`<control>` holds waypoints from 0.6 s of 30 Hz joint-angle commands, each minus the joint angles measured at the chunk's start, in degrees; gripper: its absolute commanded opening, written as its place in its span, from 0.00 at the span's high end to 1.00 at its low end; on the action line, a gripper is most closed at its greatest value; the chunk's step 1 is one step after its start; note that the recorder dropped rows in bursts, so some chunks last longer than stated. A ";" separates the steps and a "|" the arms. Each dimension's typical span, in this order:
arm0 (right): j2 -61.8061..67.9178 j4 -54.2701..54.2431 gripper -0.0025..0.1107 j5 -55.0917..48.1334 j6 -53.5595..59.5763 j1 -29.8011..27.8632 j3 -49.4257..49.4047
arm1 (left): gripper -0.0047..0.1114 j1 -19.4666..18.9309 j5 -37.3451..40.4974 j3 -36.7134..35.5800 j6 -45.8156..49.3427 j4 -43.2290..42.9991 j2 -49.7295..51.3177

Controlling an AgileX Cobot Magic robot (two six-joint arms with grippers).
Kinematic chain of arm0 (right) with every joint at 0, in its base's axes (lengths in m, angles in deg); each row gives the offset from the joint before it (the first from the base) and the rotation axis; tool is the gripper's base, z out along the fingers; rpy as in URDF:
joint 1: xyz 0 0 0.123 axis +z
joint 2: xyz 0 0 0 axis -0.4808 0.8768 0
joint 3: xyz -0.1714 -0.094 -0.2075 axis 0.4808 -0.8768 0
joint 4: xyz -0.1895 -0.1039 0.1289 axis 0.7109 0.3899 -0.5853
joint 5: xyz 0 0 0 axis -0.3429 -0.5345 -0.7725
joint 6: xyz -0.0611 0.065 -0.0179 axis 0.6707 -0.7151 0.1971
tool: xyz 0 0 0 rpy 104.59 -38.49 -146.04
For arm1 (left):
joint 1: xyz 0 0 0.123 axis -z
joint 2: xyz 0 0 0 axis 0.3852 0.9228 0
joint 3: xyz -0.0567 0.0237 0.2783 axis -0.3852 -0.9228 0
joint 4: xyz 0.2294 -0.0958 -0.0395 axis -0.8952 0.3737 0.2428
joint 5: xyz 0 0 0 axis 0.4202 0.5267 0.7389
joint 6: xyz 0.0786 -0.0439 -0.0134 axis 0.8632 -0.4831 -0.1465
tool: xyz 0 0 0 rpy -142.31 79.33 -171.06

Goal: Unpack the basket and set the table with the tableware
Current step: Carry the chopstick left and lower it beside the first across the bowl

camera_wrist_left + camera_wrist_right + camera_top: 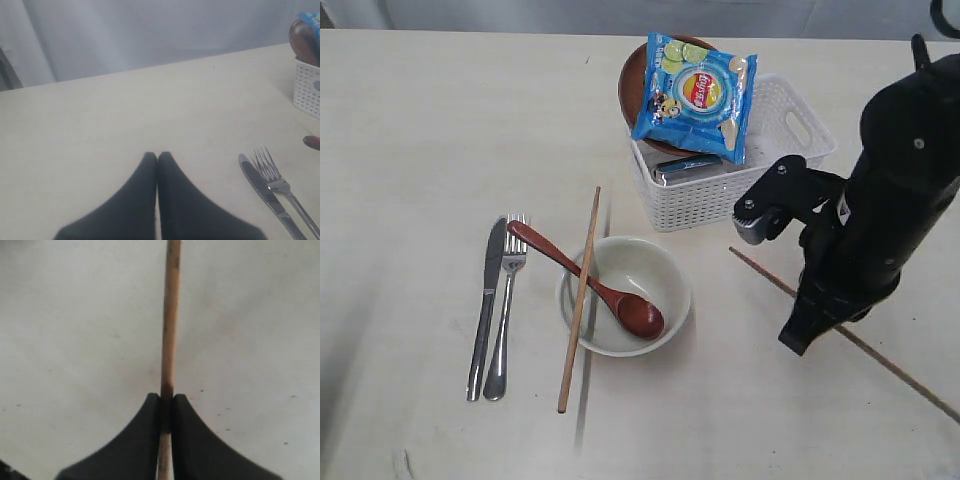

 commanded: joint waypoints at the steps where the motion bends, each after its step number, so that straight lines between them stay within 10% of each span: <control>1: -3.05 -11.53 0.98 -2.60 -0.56 -0.08 0.35 | 0.96 -0.14 -0.03 -0.13 -0.02 0.49 -0.19; 18: -3.13 -64.90 0.98 6.11 4.68 -0.08 3.69 | 0.96 -0.14 -0.03 -0.13 -0.02 0.49 -0.19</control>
